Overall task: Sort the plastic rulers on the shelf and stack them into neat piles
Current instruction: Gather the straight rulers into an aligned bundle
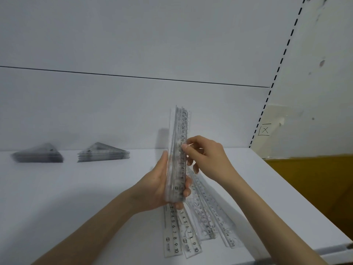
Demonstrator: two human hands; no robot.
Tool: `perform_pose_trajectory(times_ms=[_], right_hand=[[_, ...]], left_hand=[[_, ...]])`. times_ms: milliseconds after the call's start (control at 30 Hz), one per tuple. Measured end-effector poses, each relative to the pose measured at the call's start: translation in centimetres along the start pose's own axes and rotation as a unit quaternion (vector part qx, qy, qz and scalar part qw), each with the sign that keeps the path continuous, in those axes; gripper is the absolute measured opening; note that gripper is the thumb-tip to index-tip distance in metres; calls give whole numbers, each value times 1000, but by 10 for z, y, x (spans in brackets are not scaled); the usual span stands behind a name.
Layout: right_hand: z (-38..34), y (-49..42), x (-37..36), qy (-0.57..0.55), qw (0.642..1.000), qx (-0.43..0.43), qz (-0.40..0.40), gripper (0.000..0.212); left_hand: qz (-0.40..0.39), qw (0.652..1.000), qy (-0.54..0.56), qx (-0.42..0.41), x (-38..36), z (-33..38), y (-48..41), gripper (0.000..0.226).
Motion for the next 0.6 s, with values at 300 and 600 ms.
perform_pose_trajectory(times_ms=[300, 600], right_hand=[[-8, -2, -26, 29, 990, -134, 36, 53], [-14, -15, -36, 106, 986, -110, 68, 28]], left_hand=[[37, 994, -98, -35, -2, -4, -2, 45], [77, 990, -112, -44, -4, 1, 2, 43]])
Point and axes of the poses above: each hand's wrist, its own y-axis away from the middle knuckle, its own x-axis out of the back of the hand, z = x × y, the point moved 2 cm from there along -y, towards the middle knuckle, and after that the axes turned 12 degrees about x, right-handed, at the moved point
